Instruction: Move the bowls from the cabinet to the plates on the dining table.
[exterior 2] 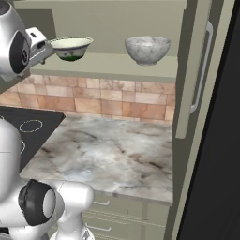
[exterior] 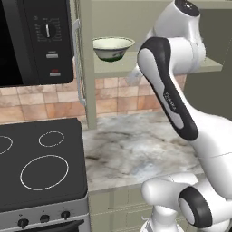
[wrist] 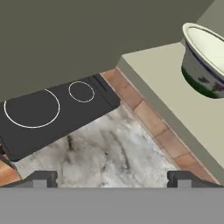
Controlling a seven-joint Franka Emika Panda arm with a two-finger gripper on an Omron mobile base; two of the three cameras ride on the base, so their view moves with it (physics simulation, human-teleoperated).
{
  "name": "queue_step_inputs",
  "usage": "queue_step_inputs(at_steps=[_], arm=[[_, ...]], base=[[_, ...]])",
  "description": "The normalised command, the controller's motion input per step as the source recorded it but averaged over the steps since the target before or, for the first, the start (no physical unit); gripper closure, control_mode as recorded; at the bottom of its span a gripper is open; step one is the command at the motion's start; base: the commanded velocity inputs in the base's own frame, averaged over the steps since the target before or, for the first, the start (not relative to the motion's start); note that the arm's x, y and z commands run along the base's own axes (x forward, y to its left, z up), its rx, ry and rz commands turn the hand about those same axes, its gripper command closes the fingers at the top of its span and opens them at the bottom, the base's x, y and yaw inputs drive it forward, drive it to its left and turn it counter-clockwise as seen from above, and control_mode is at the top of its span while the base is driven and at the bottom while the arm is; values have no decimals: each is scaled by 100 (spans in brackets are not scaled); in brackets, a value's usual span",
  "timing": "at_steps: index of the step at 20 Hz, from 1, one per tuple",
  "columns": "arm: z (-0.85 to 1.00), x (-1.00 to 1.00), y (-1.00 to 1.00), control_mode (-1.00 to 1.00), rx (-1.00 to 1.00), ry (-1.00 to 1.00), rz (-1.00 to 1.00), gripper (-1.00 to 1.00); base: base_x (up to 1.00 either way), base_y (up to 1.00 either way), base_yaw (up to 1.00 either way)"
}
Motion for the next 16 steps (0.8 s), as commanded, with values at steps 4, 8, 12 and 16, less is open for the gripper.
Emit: queue_step_inputs(at_steps=[4, 8, 12, 16], arm=[[0, 26, -27, -100, -20, -20, 6, -100], [0, 46, -1, -100, -15, -9, 3, -100], [0, 54, 2, -100, -9, 0, 0, -100], [0, 55, 5, -100, -6, 0, 0, -100]], base=[[0, 0, 0], [0, 0, 0], [0, 0, 0], [0, 0, 0]])
